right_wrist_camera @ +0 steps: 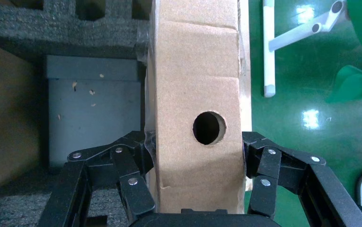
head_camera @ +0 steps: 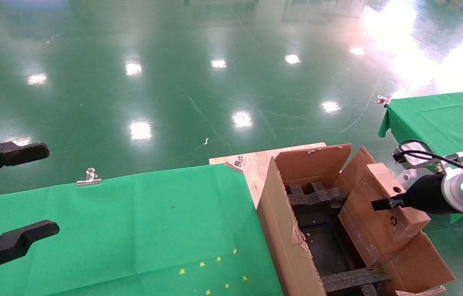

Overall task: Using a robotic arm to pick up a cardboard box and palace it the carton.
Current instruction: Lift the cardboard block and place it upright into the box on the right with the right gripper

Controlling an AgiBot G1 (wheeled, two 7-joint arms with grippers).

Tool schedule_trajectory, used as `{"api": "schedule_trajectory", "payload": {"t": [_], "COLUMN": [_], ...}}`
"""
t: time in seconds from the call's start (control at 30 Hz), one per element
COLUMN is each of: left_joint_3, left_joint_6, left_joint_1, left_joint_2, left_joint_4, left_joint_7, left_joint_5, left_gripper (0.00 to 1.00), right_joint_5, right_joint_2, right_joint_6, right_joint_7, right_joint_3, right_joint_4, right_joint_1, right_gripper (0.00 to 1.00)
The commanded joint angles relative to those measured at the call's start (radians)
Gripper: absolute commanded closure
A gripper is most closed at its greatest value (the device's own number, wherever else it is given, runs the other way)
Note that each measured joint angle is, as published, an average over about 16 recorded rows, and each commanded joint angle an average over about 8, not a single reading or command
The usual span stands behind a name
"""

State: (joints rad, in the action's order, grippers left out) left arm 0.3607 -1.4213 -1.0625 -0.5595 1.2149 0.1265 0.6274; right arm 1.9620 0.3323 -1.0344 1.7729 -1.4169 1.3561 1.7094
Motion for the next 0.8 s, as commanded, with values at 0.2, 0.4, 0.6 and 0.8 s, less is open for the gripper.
{"api": "schedule_trajectory", "payload": {"t": [0.2, 0.4, 0.6, 0.8], "left_joint_3": [0.0, 0.0, 0.0, 0.0], "left_joint_6": [0.0, 0.0, 0.0, 0.0], "left_joint_1": [0.0, 0.0, 0.0, 0.0], "left_joint_2": [0.0, 0.0, 0.0, 0.0], "left_joint_4": [0.0, 0.0, 0.0, 0.0], "left_joint_7": [0.0, 0.0, 0.0, 0.0], "left_joint_5": [0.0, 0.0, 0.0, 0.0], "left_gripper": [0.0, 0.0, 0.0, 0.0], "right_joint_5": [0.035, 0.066, 0.096, 0.118], "right_joint_2": [0.021, 0.042, 0.065, 0.095], "right_joint_6": [0.04, 0.07, 0.102, 0.134], "right_joint_7": [0.044, 0.085, 0.121, 0.148], "right_joint_3": [-0.02, -0.036, -0.051, -0.065], "right_joint_4": [-0.003, -0.009, -0.021, -0.052], "right_joint_1": [-0.042, -0.078, -0.114, -0.15], "right_gripper": [1.0, 1.0, 1.0, 1.0]}}
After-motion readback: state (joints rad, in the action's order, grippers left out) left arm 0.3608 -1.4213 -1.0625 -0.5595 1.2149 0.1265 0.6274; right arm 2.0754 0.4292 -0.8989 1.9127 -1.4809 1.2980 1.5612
